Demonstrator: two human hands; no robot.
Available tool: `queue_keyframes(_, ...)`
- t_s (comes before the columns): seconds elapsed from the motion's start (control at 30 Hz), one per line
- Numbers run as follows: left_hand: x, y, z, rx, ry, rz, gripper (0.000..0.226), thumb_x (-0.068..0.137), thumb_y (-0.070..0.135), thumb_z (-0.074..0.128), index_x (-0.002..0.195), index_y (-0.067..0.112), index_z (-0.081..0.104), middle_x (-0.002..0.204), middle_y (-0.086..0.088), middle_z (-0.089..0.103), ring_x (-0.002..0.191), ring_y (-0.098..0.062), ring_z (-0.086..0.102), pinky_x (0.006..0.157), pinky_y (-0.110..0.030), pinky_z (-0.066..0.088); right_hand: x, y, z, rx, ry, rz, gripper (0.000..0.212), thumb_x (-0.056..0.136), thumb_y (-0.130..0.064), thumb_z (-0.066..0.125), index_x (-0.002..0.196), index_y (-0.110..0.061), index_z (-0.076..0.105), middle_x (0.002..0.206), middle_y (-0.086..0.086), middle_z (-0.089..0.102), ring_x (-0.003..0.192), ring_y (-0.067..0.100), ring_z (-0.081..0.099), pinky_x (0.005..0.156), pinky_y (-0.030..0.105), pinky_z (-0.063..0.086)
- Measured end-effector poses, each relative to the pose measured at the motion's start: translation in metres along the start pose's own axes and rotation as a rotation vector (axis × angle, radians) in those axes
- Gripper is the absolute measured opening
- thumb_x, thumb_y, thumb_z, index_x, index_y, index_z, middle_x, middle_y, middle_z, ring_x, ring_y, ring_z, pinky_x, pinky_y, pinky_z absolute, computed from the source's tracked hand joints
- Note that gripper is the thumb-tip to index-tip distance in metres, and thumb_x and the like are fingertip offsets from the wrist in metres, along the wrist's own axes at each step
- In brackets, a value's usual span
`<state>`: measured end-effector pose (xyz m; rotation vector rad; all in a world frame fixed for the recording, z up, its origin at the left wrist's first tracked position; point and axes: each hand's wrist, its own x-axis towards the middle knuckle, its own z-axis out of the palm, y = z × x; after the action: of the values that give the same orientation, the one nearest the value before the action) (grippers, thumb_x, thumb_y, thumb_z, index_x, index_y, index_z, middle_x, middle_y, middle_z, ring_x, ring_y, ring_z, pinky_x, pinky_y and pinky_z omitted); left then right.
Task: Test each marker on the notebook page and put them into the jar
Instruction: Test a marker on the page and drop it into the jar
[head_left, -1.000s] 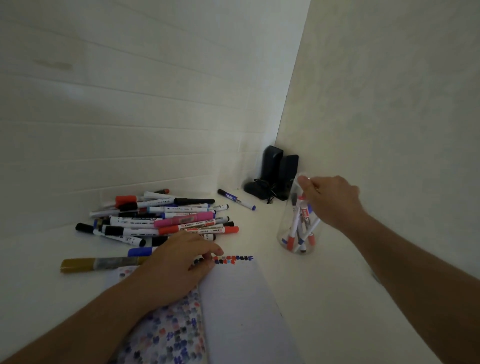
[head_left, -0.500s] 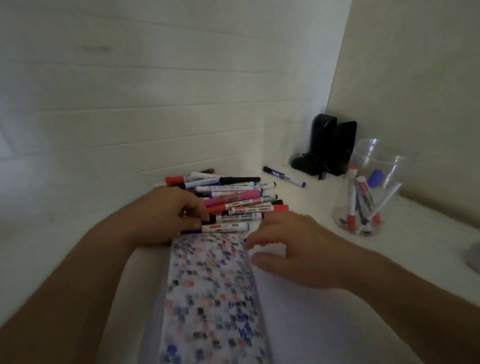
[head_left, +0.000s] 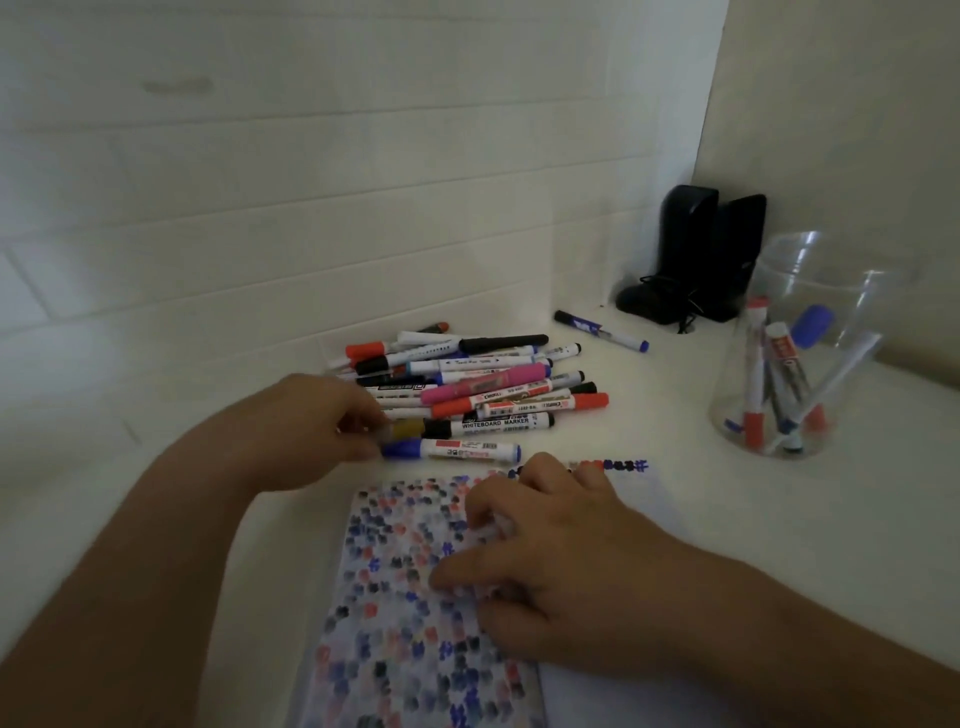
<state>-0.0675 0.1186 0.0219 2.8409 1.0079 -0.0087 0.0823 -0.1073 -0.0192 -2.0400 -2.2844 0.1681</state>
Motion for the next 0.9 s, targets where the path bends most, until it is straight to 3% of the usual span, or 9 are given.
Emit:
queue_keyframes(0.13,-0.014,0.046,-0.004,-0.273,0.422,0.169,0.022,0.103,0.035,0.051,0.119,0.042,0.063,0.1,0.019,0.067,0.086,-0.001,0.059,0.074,-0.023,0.048,0.001,0.002,0.003,0.03,0.042,-0.015,0.043,0.101,-0.064,0.039,0.143,-0.06,0.044,0.148,-0.018,0.034,0.122,0.014,0.025,0.094,0.045,0.023)
queue_keyframes(0.27,-0.03,0.103,0.016,-0.972,0.261,0.328,0.027,0.104,0.026,0.049,0.122,0.044,0.058,0.09,0.011,0.07,0.079,-0.006,0.069,0.067,-0.02,0.054,0.001,0.015,0.008,0.22,0.263,-0.025,0.032,0.096,-0.057,0.059,0.115,-0.037,0.074,0.108,-0.015,0.066,0.095,0.003,0.05,0.083,0.025,0.04)
queue_keyframes(0.37,-0.027,0.119,0.029,-1.527,0.102,0.222,0.056,0.101,0.014,0.054,0.143,0.048,0.041,0.09,-0.008,0.072,0.076,-0.022,0.071,0.066,-0.032,0.058,-0.009,0.035,0.009,0.366,0.496,0.134,0.047,0.07,-0.072,0.07,0.068,-0.025,0.065,0.067,-0.01,0.062,0.066,0.01,0.059,0.063,0.035,0.053)
queue_keyframes(0.47,-0.023,0.121,0.033,-1.965,-0.096,0.138,0.062,0.092,0.008,0.057,0.142,0.044,0.047,0.096,-0.022,0.072,0.079,-0.028,0.073,0.067,-0.035,0.062,-0.019,0.048,0.01,0.472,0.652,0.175,0.051,0.058,-0.074,0.076,0.084,-0.034,0.058,0.078,-0.01,0.066,0.067,0.013,0.062,0.06,0.037,0.054)
queue_keyframes(0.53,-0.018,0.116,0.038,-2.067,-0.173,0.137,0.047,0.091,0.01,0.057,0.135,0.025,0.057,0.103,-0.023,0.071,0.092,-0.031,0.074,0.074,-0.037,0.063,-0.02,0.049,0.009,0.699,0.708,0.105,0.038,0.074,-0.063,0.073,0.105,-0.048,0.056,0.09,-0.009,0.067,0.068,0.018,0.063,0.062,0.039,0.056)
queue_keyframes(0.63,-0.01,0.11,0.05,-1.925,-0.159,0.085,0.037,0.086,0.013,0.064,0.123,0.011,0.062,0.109,-0.021,0.069,0.11,-0.036,0.069,0.083,-0.038,0.061,-0.015,0.048,0.007,0.988,0.802,0.039,0.036,0.097,-0.065,0.048,0.123,-0.044,0.06,0.094,-0.002,0.067,0.068,0.017,0.064,0.063,0.032,0.054)
queue_keyframes(0.7,-0.01,0.11,0.056,-1.733,-0.141,0.087,0.037,0.083,0.016,0.066,0.12,0.011,0.064,0.095,-0.016,0.07,0.094,-0.027,0.072,0.08,-0.035,0.059,-0.015,0.048,0.008,1.02,0.769,0.018,0.043,0.096,-0.073,0.044,0.12,-0.044,0.064,0.095,-0.005,0.07,0.07,0.013,0.066,0.066,0.023,0.052)
queue_keyframes(0.8,-0.015,0.113,0.059,-1.424,-0.096,0.215,0.031,0.085,0.026,0.067,0.116,0.02,0.069,0.092,-0.01,0.074,0.085,-0.02,0.07,0.08,-0.035,0.059,-0.015,0.044,0.005,0.943,0.704,0.015,0.024,0.095,-0.047,0.066,0.119,-0.048,0.064,0.096,-0.02,0.072,0.079,0.003,0.07,0.069,0.015,0.053)
queue_keyframes(0.9,-0.016,0.113,0.06,-0.861,0.136,0.374,0.03,0.09,0.052,0.055,0.113,0.038,0.068,0.093,0.011,0.069,0.091,-0.007,0.065,0.078,-0.025,0.054,-0.014,0.047,0.002,0.977,0.78,0.163,0.011,0.09,-0.019,0.077,0.096,-0.022,0.069,0.073,-0.008,0.07,0.063,0.006,0.067,0.057,0.016,0.051)
